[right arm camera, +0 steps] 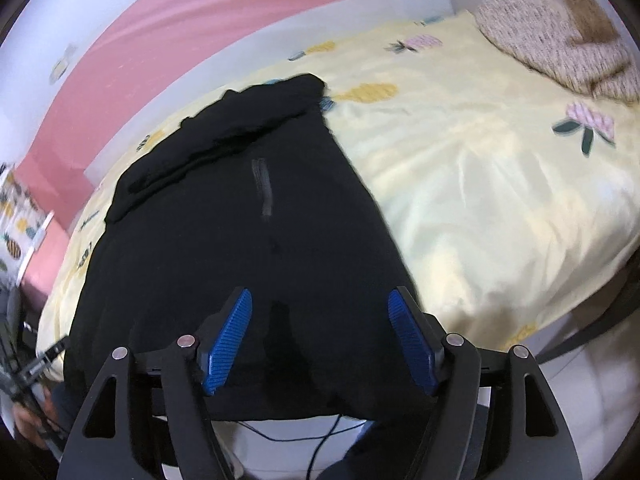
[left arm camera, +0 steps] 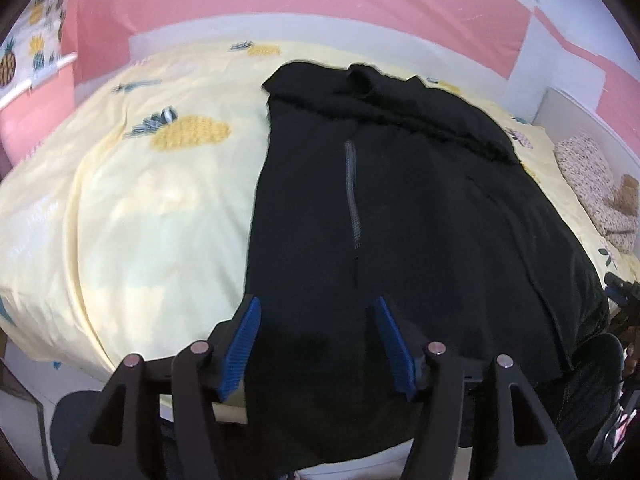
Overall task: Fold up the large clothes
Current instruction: 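Grasp the coat hem with both tools, then lift the hem with both tools and carry it toward the collar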
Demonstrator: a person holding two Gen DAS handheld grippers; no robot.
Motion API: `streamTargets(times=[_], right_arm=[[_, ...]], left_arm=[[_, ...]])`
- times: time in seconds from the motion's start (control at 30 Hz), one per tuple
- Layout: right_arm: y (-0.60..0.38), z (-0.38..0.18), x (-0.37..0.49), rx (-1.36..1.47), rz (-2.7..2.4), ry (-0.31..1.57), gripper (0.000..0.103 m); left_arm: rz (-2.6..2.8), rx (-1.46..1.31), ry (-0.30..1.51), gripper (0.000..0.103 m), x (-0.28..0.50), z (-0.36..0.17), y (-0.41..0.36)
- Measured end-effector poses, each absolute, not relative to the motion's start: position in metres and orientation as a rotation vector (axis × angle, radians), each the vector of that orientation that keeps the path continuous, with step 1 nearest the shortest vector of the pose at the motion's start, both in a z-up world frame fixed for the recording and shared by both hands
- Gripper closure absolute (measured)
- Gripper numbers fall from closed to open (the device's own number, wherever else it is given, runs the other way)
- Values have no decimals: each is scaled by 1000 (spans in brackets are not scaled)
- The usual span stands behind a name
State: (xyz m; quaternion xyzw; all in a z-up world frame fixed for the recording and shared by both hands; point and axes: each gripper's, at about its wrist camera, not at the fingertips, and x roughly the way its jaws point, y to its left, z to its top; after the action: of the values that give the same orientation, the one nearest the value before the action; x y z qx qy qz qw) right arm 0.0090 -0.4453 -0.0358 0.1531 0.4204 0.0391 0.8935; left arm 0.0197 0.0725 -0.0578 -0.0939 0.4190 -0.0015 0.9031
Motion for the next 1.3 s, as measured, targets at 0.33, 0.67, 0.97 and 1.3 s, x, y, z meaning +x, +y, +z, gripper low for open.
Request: streamTargets(times=[0.33,0.67,0.97,1.3], right_arm=[[-485,-67,46,528,167,1018,30],[-475,-76,34,542,289,1081,29],[-471,-72,32,581,318,1074,75],[-464,1,20,551,371,877,84]], left_arm=[[-63,-350,929,34,25,-83,88],[-125,-417,958,31,3,-96,77],[-126,-381,964,59,4,-92,72],[-155,-391,668,89,-26,7,95]])
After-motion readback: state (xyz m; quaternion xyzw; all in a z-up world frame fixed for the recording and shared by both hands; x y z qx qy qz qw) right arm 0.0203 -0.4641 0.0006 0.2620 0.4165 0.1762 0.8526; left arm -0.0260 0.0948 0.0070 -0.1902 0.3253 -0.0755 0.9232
